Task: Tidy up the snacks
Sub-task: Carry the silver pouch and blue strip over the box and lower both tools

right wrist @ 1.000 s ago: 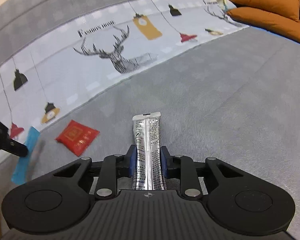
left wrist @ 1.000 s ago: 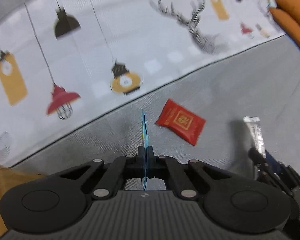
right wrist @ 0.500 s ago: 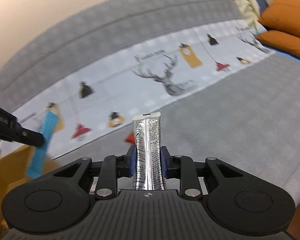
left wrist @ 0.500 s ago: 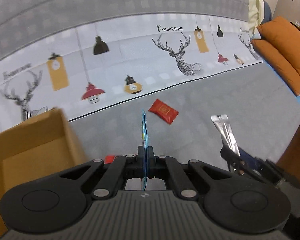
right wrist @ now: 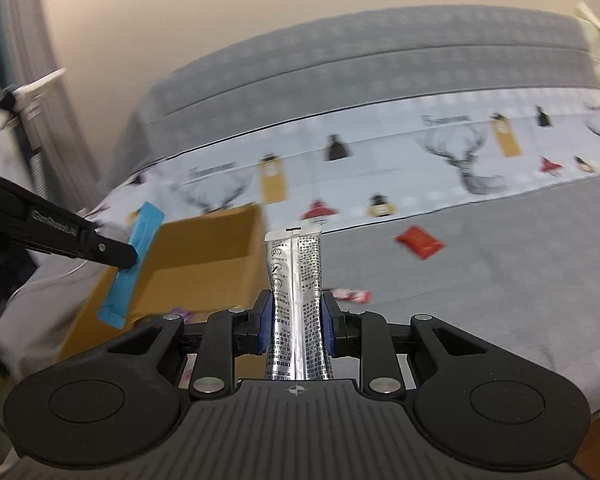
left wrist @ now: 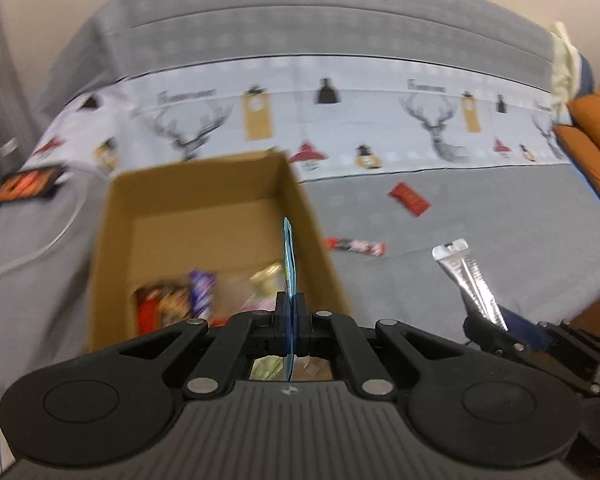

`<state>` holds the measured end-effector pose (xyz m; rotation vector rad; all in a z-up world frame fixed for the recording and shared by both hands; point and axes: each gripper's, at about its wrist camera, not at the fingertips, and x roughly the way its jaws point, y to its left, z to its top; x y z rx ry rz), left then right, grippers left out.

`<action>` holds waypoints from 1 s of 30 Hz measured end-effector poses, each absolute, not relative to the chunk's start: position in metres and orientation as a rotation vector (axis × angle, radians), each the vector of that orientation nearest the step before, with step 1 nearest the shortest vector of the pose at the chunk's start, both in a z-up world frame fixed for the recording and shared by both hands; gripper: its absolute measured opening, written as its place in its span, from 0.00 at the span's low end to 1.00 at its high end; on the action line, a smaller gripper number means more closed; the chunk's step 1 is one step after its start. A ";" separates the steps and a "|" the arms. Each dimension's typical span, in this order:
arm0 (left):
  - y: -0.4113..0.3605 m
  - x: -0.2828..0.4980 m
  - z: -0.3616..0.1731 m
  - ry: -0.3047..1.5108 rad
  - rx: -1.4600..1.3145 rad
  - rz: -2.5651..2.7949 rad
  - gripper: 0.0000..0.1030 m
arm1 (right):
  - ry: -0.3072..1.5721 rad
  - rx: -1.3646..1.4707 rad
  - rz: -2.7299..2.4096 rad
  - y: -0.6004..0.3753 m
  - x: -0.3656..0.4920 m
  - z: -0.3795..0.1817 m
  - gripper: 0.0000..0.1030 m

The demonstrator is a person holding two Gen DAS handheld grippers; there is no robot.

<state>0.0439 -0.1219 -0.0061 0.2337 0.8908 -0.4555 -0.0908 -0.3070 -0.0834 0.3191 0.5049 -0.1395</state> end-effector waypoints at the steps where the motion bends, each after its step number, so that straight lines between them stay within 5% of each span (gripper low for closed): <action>1: -0.111 0.038 -0.007 0.897 0.225 -0.439 0.00 | 0.508 0.315 -0.120 -0.299 -0.093 -0.081 0.26; 11: -0.034 -0.009 -0.010 0.874 0.149 -0.348 0.00 | 0.572 0.199 0.060 -0.217 -0.115 -0.075 0.26; 30: -0.017 -0.025 -0.009 0.849 0.098 -0.343 0.00 | 0.573 0.156 0.086 -0.199 -0.126 -0.063 0.26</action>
